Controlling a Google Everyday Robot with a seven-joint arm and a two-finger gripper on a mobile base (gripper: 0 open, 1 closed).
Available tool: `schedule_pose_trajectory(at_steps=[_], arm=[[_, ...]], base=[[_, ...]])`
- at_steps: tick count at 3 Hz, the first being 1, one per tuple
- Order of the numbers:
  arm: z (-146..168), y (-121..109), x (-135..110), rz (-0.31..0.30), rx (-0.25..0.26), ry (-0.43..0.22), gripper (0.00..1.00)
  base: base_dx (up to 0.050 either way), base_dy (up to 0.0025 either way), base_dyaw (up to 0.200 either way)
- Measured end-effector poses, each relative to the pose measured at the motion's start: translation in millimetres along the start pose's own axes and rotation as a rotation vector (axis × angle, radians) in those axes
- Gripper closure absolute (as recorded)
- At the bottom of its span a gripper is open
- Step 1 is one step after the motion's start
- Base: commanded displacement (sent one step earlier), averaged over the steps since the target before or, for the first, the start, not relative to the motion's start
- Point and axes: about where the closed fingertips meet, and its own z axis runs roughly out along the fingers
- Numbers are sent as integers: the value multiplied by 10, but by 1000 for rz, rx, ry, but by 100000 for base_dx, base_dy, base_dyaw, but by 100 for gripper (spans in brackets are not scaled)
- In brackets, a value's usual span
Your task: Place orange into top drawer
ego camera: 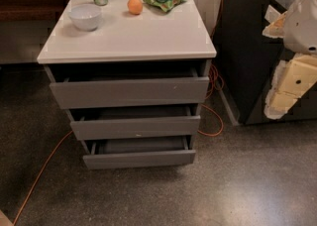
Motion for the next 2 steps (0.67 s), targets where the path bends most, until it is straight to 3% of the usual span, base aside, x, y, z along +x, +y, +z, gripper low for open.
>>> schedule_pose_trajectory(at_steps=[2], arm=[[0,0,0,0,0,0,0]], base=[[4999,1,-28]])
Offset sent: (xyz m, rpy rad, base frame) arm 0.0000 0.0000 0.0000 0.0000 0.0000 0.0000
